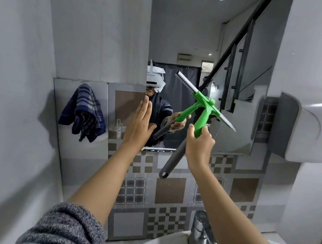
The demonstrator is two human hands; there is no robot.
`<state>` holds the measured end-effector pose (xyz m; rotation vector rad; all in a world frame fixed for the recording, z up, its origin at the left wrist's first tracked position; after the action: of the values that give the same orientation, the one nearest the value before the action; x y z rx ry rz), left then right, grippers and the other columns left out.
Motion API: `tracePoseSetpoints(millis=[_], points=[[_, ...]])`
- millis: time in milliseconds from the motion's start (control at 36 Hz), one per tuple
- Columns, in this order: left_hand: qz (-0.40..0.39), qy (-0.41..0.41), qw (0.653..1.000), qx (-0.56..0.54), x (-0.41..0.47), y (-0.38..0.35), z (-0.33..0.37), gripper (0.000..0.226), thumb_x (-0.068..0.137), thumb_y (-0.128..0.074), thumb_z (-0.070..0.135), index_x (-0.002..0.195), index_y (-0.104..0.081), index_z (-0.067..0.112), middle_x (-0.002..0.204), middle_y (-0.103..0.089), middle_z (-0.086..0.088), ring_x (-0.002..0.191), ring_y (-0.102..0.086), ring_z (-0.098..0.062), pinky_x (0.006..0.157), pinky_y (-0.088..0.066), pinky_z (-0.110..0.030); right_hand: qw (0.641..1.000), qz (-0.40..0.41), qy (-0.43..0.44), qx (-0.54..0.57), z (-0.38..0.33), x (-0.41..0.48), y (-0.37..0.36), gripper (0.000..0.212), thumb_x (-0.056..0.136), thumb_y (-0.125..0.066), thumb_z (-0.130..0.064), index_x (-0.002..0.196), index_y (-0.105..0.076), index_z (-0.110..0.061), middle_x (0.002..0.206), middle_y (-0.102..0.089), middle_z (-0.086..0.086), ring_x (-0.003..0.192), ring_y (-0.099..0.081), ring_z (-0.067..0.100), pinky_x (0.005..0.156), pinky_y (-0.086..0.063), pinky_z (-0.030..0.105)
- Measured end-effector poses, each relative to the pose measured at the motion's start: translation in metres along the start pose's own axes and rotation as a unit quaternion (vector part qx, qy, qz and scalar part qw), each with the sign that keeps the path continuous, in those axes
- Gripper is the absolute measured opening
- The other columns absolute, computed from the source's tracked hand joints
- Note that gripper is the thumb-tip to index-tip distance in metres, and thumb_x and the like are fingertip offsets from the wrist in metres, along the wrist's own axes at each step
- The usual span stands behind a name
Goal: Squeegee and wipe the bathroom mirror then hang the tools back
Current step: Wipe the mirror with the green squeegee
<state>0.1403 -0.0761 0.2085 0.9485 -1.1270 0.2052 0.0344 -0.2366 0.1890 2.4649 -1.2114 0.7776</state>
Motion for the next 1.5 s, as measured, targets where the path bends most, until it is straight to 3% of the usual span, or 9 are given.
tracePoseSetpoints(millis=[167, 278, 444, 583, 917, 1194, 1306, 1444, 1500], points=[[0.000, -0.026, 1.000, 0.018, 0.006, 0.004, -0.008, 0.070, 0.092, -0.053, 0.020, 0.146, -0.010, 0.009, 0.156, -0.003, -0.004, 0.144, -0.003, -0.019, 0.113, -0.010, -0.028, 0.998, -0.015, 0.039, -0.045, 0.002, -0.006, -0.007, 0.028, 0.095, -0.049, -0.029, 0.085, -0.046, -0.003, 0.056, -0.042, -0.001, 0.043, -0.036, 0.008, 0.035, -0.033, 0.014], [0.004, -0.053, 0.998, 0.030, 0.016, 0.007, -0.013, 0.064, 0.095, -0.047, 0.019, 0.146, -0.010, 0.008, 0.155, -0.001, -0.002, 0.142, 0.002, -0.015, 0.115, -0.005, -0.030, 0.995, -0.028, 0.059, -0.069, 0.007, -0.005, -0.005, 0.024, 0.095, -0.048, -0.027, 0.095, -0.048, -0.003, 0.055, -0.042, -0.002, 0.042, -0.037, 0.009, 0.039, -0.032, 0.021], [0.038, -0.060, 0.996, 0.051, 0.043, 0.024, -0.019, 0.058, 0.098, -0.039, 0.022, 0.146, -0.009, 0.009, 0.156, -0.002, -0.003, 0.141, 0.003, -0.014, 0.114, -0.002, -0.028, 0.993, -0.026, 0.074, -0.090, 0.018, -0.001, -0.004, 0.041, 0.094, -0.047, -0.031, 0.119, -0.046, 0.002, 0.056, -0.042, -0.004, 0.044, -0.039, 0.010, 0.042, -0.036, 0.030], [0.058, -0.080, 0.993, 0.069, 0.067, 0.040, -0.020, 0.056, 0.099, -0.036, 0.021, 0.147, -0.009, 0.010, 0.155, -0.001, -0.003, 0.141, 0.004, -0.014, 0.116, -0.002, -0.030, 0.992, -0.017, 0.075, -0.096, 0.022, -0.001, -0.009, 0.043, 0.094, -0.047, -0.031, 0.119, -0.046, 0.003, 0.055, -0.041, -0.005, 0.044, -0.039, 0.009, 0.041, -0.031, 0.024], [0.053, -0.112, 0.989, 0.081, 0.100, 0.062, -0.019, 0.057, 0.099, -0.040, 0.025, 0.147, -0.012, 0.009, 0.156, -0.009, -0.005, 0.144, -0.007, -0.020, 0.117, -0.013, -0.034, 0.989, -0.037, 0.068, -0.127, 0.038, -0.019, -0.030, 0.055, 0.094, -0.046, -0.034, 0.140, -0.033, -0.006, 0.068, -0.052, 0.005, 0.058, -0.048, 0.018, 0.047, -0.036, 0.029], [0.075, -0.103, 0.990, 0.060, 0.099, 0.062, -0.017, 0.057, 0.097, -0.044, 0.021, 0.146, -0.016, 0.009, 0.155, -0.014, -0.004, 0.143, -0.010, -0.020, 0.116, -0.016, -0.032, 0.971, -0.064, 0.127, -0.191, 0.042, -0.034, -0.030, 0.057, 0.093, -0.052, -0.027, 0.140, -0.033, 0.000, 0.074, -0.062, 0.012, 0.059, -0.048, 0.017, 0.045, -0.030, 0.023], [0.091, -0.085, 0.991, 0.055, 0.098, 0.060, -0.015, 0.056, 0.097, -0.043, 0.018, 0.146, -0.017, 0.009, 0.155, -0.013, -0.004, 0.143, -0.010, -0.020, 0.115, -0.012, -0.027, 0.960, -0.081, 0.156, -0.217, 0.048, -0.038, -0.029, 0.057, 0.091, -0.057, -0.025, 0.138, -0.037, 0.001, 0.077, -0.066, 0.013, 0.055, -0.050, 0.017, 0.042, -0.042, 0.034], [0.102, -0.061, 0.992, 0.041, 0.094, 0.055, -0.014, 0.055, 0.097, -0.043, 0.018, 0.145, -0.018, 0.010, 0.155, -0.014, -0.004, 0.143, -0.010, -0.020, 0.114, -0.015, -0.028, 0.937, -0.097, 0.211, -0.261, 0.059, -0.035, -0.016, 0.054, 0.088, -0.062, -0.022, 0.134, -0.044, -0.001, 0.087, -0.069, 0.011, 0.054, -0.059, 0.021, 0.034, -0.032, 0.019], [0.107, -0.035, 0.993, 0.029, 0.091, 0.052, -0.013, 0.055, 0.097, -0.042, 0.019, 0.146, -0.017, 0.012, 0.155, -0.014, -0.003, 0.143, -0.010, -0.019, 0.113, -0.020, -0.030, 0.928, -0.109, 0.227, -0.275, 0.062, -0.029, -0.009, 0.053, 0.087, -0.062, -0.023, 0.134, -0.045, -0.006, 0.089, -0.068, 0.011, 0.055, -0.059, 0.022, 0.034, -0.038, 0.024]])
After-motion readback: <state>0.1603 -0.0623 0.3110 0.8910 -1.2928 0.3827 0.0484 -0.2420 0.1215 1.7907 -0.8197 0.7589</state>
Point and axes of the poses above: each hand's wrist, its own x-axis towards the middle knuckle, its own y-axis out of the back of the hand, z = x × y, the point moved 6 cm from there along x, towards the middle knuckle
